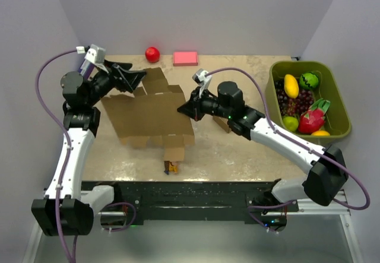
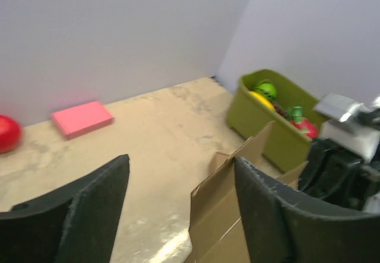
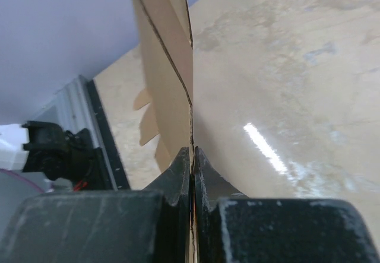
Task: Fold the paper box
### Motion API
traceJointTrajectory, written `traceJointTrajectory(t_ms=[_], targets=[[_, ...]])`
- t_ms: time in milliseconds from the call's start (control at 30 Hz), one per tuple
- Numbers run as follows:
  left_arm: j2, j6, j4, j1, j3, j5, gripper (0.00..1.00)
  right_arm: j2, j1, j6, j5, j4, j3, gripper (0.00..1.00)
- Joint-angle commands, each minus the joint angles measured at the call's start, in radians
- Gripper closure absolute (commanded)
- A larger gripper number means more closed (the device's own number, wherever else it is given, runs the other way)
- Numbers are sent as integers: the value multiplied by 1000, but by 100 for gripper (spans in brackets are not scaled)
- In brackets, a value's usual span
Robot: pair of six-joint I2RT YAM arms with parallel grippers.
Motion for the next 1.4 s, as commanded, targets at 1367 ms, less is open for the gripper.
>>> traceJointTrajectory(t_ms=[1367], targets=[[91,726,-490,-467,186,-119,42,126,-17,-427,-18,-713,494,100]])
